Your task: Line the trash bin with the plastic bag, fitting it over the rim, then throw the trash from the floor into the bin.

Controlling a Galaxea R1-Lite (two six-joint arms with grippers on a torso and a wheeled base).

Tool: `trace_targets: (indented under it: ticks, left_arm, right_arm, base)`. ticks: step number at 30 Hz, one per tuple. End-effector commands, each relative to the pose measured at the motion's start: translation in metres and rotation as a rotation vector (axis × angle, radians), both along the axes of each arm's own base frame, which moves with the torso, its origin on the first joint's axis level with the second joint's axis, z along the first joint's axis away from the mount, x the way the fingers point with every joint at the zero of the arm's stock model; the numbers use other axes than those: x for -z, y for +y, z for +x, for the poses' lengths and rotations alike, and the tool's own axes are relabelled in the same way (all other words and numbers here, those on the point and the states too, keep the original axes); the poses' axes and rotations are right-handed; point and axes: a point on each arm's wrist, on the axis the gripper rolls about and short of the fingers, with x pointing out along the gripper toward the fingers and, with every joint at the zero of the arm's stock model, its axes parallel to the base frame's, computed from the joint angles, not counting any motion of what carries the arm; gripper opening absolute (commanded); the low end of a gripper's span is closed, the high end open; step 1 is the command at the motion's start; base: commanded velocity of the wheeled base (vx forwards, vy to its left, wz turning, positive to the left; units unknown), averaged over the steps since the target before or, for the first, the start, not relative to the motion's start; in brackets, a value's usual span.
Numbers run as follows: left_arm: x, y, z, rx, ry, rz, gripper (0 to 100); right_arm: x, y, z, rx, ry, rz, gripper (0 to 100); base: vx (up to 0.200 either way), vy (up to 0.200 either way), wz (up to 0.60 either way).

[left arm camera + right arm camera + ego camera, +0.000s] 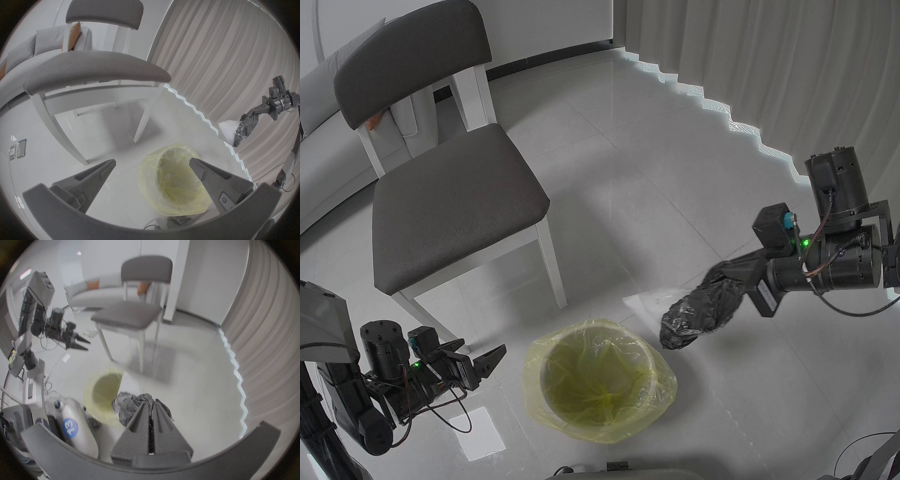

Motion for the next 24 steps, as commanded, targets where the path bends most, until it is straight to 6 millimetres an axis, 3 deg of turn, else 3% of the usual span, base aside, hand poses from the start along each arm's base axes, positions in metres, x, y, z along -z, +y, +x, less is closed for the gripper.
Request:
trace_targets:
  ticks: [1,6,8,15,24]
  left_arm:
    - [-0.024,0.003,-0.017,-0.023,-0.087,-0.044,100]
    - [-0.029,0.001,-0.023,-0.031,-0.100,-0.068,100]
    - [-0.032,-0.005,-0.026,-0.065,-0.102,-0.099,100]
    - [-0.040,-0.013,-0.032,-0.081,-0.129,-0.132,100]
    - [-0.044,-0.011,-0.033,-0.081,-0.147,-0.142,100]
  right_arm:
    - [0.031,0.057,-0.010,-0.149,0.009,0.052,0]
    - [0.060,0.089,0.002,-0.196,0.033,0.037,0]
    - [0.072,0.097,-0.003,-0.219,0.064,0.014,0]
    - [0.097,0.113,-0.021,-0.238,0.159,0.002,0]
    - [0.127,0.132,-0.007,-0.241,0.217,-0.037,0]
  base:
    - [0.000,0.000,0.00]
    - [0.000,0.000,0.00]
    - [0.000,0.000,0.00]
    - [0.000,0.000,0.00]
    - [0.000,0.000,0.00]
